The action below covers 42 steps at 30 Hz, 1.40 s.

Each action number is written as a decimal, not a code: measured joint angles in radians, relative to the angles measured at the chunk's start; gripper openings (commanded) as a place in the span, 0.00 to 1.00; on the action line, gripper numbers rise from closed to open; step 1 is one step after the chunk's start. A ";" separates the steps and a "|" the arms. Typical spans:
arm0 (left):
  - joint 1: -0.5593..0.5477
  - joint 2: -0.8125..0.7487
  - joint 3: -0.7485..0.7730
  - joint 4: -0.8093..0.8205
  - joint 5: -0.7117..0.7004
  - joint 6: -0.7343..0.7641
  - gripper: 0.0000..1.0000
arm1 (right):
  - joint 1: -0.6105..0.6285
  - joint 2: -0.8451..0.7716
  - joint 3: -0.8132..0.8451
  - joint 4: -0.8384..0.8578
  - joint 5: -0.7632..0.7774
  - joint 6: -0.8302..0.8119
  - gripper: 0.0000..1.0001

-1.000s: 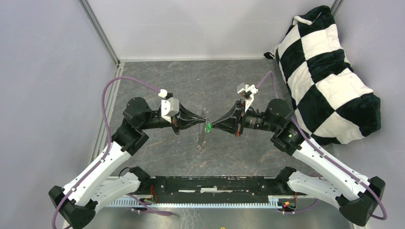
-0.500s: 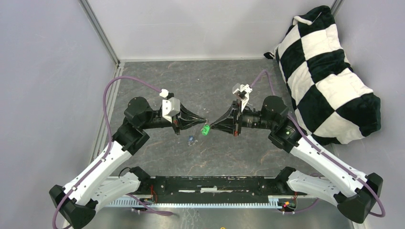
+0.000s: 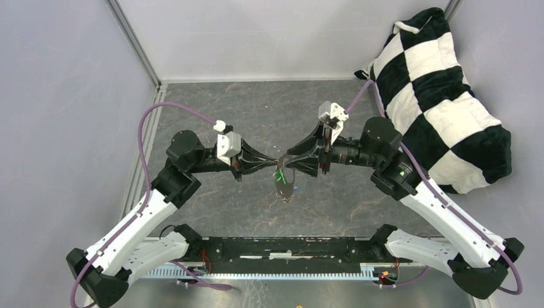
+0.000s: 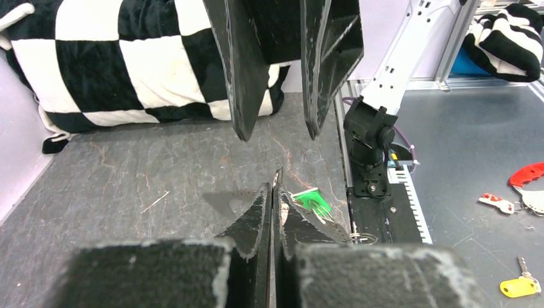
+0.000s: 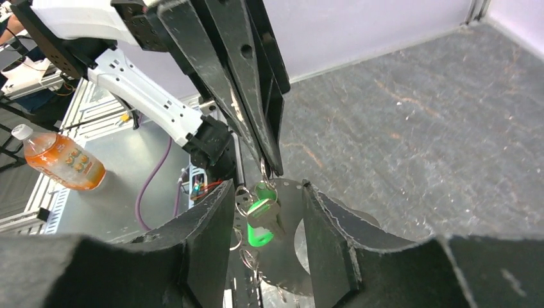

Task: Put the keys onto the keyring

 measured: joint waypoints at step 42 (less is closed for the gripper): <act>0.000 0.019 0.000 0.021 0.008 -0.046 0.02 | -0.005 0.024 -0.128 0.269 -0.088 0.072 0.00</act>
